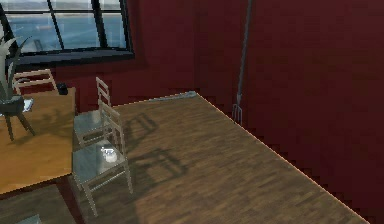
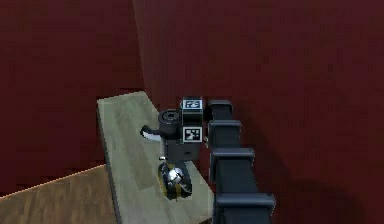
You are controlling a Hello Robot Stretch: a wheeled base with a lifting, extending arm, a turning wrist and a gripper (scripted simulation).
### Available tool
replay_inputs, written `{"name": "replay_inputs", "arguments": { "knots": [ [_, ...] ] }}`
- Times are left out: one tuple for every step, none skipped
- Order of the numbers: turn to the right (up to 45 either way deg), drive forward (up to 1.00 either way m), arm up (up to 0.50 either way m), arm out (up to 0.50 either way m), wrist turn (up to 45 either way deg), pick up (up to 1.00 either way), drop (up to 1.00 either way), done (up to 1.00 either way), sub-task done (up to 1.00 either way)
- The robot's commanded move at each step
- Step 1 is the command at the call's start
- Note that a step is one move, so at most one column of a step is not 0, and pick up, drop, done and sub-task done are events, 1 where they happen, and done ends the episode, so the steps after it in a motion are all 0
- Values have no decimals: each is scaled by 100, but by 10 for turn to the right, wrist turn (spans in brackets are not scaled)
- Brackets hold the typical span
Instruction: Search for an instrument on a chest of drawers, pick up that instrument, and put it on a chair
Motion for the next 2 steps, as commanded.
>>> {"name": "replay_inputs", "arguments": {
  "knots": [
    [0,0,-30,0,0,0,0,0,0],
    [0,0,0,0,0,100,0,0,0]
  ]
}}
